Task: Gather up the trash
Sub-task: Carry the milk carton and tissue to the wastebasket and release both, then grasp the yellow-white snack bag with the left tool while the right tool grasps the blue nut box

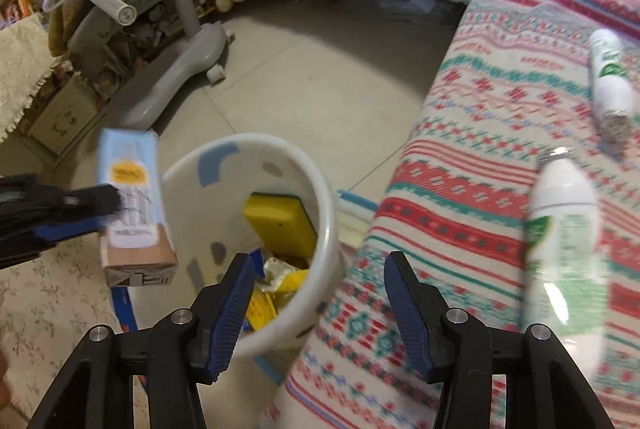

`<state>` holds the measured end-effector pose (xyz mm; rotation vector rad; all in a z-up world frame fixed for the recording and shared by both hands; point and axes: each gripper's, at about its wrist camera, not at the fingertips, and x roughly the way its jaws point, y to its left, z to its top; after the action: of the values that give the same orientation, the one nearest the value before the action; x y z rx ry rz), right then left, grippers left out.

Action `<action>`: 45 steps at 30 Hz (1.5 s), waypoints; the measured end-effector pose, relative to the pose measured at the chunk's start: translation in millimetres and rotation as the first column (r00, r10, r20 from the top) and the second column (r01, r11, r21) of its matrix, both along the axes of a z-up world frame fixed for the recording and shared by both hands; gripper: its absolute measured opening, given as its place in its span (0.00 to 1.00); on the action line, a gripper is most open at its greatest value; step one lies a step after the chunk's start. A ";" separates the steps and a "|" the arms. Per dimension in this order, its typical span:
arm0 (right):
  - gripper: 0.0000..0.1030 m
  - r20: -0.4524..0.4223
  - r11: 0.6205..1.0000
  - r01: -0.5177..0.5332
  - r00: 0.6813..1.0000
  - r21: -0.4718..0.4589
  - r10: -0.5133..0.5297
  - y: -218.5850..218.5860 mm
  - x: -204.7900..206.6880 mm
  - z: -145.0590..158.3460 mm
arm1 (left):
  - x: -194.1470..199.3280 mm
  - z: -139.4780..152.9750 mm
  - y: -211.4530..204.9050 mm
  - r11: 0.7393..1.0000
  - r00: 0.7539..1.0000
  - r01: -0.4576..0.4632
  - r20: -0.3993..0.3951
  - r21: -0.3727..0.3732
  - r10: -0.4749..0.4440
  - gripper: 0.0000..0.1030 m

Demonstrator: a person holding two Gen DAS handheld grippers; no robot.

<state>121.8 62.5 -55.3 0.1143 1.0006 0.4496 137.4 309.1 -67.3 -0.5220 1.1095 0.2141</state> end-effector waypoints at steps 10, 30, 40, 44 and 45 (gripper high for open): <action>0.60 0.107 0.999 0.032 0.994 -0.013 -0.030 -88.5 -31.9 71.4 | 4.5 15.7 -32.5 0.998 0.997 0.067 0.049 -0.015 -0.066 0.61; 0.68 0.077 0.919 0.300 0.954 -0.255 -0.290 -274.0 -32.7 53.0 | 18.4 61.7 -182.7 0.944 0.933 0.326 0.145 0.046 -0.329 0.61; 0.68 -0.007 0.927 0.079 0.996 -0.366 -0.087 -251.1 -38.9 15.1 | 25.3 62.4 -275.6 0.888 0.879 0.454 0.129 0.072 -0.460 0.61; 0.68 -0.042 0.868 -0.070 0.997 -0.492 0.057 -220.7 -48.6 -5.5 | 29.7 60.3 -312.4 0.859 0.853 0.497 0.114 0.121 -0.509 0.61; 0.68 -0.055 0.844 -0.088 0.996 -0.529 0.069 -217.4 -49.0 -12.4 | 31.0 59.8 -322.0 0.851 0.844 0.511 0.117 0.120 -0.524 0.61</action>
<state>72.8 -154.9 -67.7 -0.4248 1.1345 0.2295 168.4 -13.0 -7.5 -0.1422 1.0538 -0.2502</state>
